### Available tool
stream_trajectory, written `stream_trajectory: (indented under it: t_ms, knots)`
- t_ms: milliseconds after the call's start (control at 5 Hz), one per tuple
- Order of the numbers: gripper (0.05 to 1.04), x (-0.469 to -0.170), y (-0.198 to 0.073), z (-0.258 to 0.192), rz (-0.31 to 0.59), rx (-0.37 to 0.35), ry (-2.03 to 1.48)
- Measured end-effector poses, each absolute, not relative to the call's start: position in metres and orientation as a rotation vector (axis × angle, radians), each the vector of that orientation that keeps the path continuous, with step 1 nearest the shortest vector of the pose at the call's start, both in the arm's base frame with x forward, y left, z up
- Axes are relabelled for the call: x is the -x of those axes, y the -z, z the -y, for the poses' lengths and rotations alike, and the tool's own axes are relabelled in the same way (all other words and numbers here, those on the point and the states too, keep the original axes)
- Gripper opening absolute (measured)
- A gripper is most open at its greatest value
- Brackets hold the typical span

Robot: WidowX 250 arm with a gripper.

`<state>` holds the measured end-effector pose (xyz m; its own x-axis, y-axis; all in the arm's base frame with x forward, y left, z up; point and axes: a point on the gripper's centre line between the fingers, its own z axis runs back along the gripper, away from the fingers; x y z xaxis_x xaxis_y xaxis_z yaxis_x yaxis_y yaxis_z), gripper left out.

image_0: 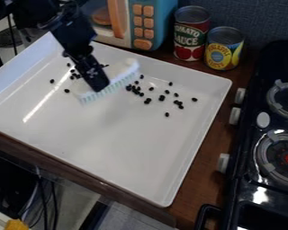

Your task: Sweep into pile

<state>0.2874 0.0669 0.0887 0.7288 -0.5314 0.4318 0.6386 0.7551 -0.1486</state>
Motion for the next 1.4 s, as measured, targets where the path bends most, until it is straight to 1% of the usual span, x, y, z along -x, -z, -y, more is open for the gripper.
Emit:
stream_trajectory:
  t_ms: [200,400,600,800,1000,1400]
  knots:
    - [0.72,-0.28,-0.09,-0.031,0.383,0.352,0.643]
    - [0.72,-0.277,-0.076,-0.007,0.369,0.287,0.475]
    - [0.72,-0.279,-0.064,0.025,0.351,0.192,0.356]
    - [0.72,-0.283,-0.059,0.035,0.35,0.169,0.293]
    - [0.72,-0.284,-0.05,0.042,0.323,0.185,0.289]
    - [0.72,-0.311,-0.05,0.048,0.347,0.232,0.23]
